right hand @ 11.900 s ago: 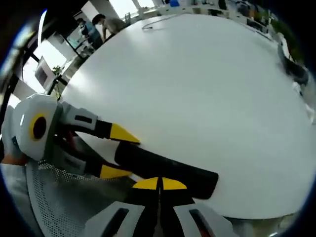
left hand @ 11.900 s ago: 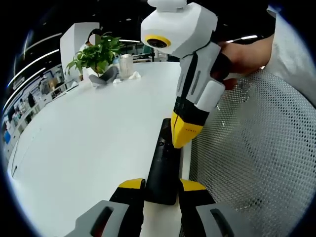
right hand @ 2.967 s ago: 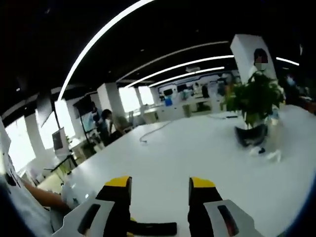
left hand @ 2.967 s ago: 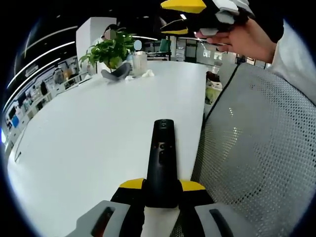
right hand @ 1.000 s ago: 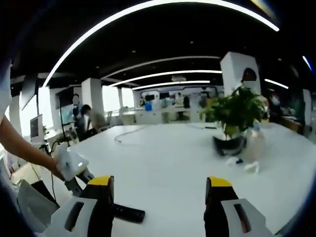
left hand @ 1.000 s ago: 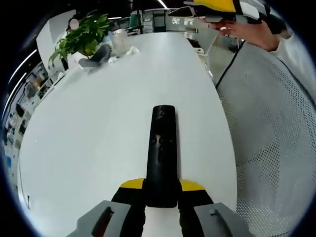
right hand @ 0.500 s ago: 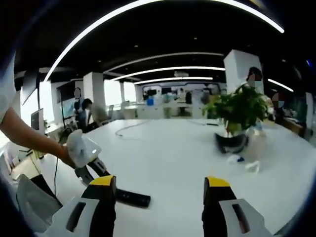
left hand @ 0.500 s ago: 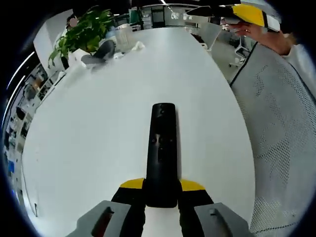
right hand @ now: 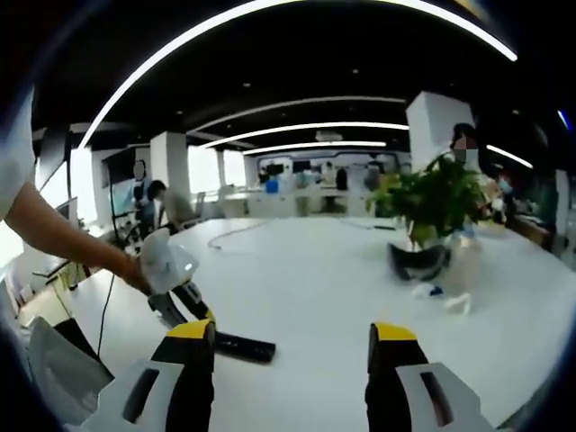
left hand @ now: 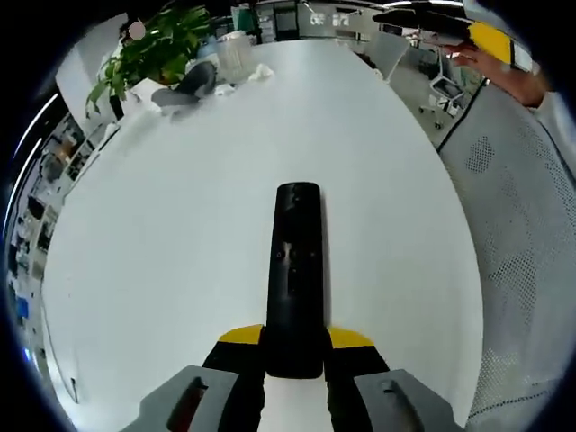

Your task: Press the specified remote control buttons in sequence, fully releasing each button before pressing the next.

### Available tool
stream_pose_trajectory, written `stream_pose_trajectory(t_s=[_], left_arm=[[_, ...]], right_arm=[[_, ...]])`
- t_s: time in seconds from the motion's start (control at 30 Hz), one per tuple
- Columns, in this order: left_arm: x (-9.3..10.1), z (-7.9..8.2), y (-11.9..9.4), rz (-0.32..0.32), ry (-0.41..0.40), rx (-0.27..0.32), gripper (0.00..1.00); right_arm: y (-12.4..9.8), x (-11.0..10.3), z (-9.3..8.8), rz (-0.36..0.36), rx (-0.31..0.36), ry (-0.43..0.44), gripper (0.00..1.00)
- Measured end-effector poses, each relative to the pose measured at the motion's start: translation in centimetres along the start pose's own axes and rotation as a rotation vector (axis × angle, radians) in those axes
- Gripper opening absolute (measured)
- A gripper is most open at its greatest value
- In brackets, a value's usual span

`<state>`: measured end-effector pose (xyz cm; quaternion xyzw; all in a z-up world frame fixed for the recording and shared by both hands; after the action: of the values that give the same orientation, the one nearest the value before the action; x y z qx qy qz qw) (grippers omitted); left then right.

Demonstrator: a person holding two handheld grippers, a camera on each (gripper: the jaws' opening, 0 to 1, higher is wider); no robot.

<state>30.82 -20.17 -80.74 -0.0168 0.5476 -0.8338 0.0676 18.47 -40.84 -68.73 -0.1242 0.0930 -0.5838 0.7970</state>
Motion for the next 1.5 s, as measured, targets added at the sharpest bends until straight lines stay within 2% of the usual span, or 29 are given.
stream_pose_trajectory(t_s=[0.2,0.57,1.0,1.1,1.5], left_arm=[[-0.8,0.1,0.0,0.003,0.020,-0.035,0.24],[-2.2,0.2,0.1,-0.006,-0.019,-0.052,0.24],[-4.7,0.6,0.4,-0.036,0.034,-0.110,0.24],[-5.3,0.7,0.4,-0.025,0.053,-0.126,0.24],[-7.8,0.6,0.5,-0.008,0.033,-0.135,0.24]], right_arm=[[0.0,0.0,0.0,0.002,-0.001,-0.004,0.68],[0.0,0.0,-0.1,-0.003,-0.011,0.001,0.67],[0.0,0.4,-0.2,-0.020,-0.024,0.008,0.66],[0.1,0.4,-0.3,-0.022,-0.027,0.005,0.66],[0.2,0.4,-0.4,-0.026,-0.035,0.005,0.66]])
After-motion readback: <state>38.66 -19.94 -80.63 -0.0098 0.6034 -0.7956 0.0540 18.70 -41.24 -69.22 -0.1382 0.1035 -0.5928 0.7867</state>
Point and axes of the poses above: the point that each gripper's makers call its tool centre point, and the gripper's own axes: y roughly forward along the fingers, x roughly to its right, z roughly out of its top, the point moved 6 cm from there along -y, roughly backward along the fingers, and after that the axes turned 3 degrees about -y, right-handed, at the moved point
